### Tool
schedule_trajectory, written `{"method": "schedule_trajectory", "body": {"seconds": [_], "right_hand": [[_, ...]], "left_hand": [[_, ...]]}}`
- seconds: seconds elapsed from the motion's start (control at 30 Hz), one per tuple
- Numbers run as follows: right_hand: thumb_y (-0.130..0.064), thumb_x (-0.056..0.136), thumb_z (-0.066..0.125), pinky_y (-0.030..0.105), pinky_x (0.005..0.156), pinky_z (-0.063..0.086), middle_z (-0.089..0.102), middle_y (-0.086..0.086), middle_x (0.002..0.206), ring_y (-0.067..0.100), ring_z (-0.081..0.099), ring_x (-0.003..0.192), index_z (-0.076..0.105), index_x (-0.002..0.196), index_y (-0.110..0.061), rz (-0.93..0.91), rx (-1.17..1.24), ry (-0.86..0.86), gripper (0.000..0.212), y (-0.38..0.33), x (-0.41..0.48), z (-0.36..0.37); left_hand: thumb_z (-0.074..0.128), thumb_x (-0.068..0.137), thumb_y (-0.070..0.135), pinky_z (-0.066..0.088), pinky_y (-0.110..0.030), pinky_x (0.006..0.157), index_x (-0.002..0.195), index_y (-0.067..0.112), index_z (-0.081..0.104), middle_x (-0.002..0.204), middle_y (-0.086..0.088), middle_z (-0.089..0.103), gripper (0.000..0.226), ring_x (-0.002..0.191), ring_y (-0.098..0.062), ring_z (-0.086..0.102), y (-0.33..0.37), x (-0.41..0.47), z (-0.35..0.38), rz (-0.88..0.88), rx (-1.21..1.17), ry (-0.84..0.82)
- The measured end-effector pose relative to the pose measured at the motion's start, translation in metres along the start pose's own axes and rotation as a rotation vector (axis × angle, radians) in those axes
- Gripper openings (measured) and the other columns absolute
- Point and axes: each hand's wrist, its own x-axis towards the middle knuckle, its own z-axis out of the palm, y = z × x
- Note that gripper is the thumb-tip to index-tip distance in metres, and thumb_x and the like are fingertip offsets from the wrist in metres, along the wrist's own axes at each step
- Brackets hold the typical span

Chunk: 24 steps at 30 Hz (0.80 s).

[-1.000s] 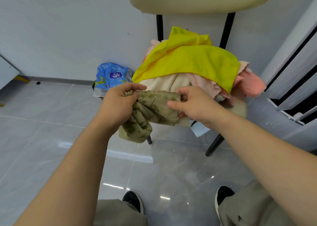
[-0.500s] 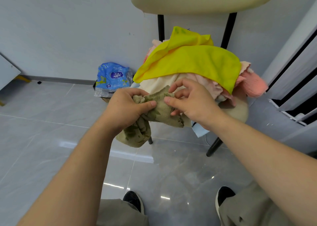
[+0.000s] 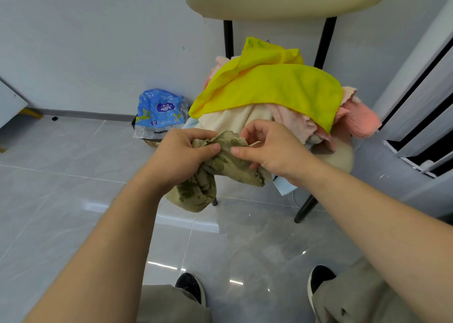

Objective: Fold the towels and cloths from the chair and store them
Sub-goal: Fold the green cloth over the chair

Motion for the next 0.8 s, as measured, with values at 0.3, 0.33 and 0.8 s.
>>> {"method": "schedule_trajectory", "body": {"seconds": [0.3,0.33,0.8], "right_hand": [[-0.026,0.089,0.075,0.041,0.057,0.061,0.063,0.001,0.100,0.016,0.065,0.073,0.064,0.089,-0.021,-0.089,-0.062,0.035,0.012,-0.0021,-0.0007,-0.0001],[-0.027,0.089,0.075,0.040,0.057,0.061,0.063,0.000,0.099,0.016,0.065,0.075,0.064,0.089,-0.022,-0.094,-0.064,0.037,0.012,-0.0018,-0.0004,0.0002],[-0.027,0.092,0.071,0.030,0.051,0.051,0.065,-0.005,0.084,0.002,0.055,0.053,0.063,0.092,-0.015,-0.100,-0.096,0.134,0.015,-0.0023,0.0015,0.0006]], "left_hand": [[0.081,0.082,0.027,0.053,-0.008,0.064,0.091,0.042,0.071,0.076,0.021,0.073,0.020,0.076,0.006,0.069,0.0004,-0.0009,-0.0017,-0.018,0.080,-0.028],[0.081,0.081,0.029,0.053,-0.009,0.064,0.094,0.041,0.072,0.077,0.019,0.074,0.019,0.077,0.005,0.069,0.0004,-0.0007,-0.0020,-0.026,0.088,-0.033],[0.080,0.082,0.033,0.057,-0.015,0.069,0.101,0.026,0.077,0.081,0.008,0.077,0.021,0.079,-0.004,0.073,-0.0025,0.0012,-0.0012,-0.077,0.091,-0.040]]}}
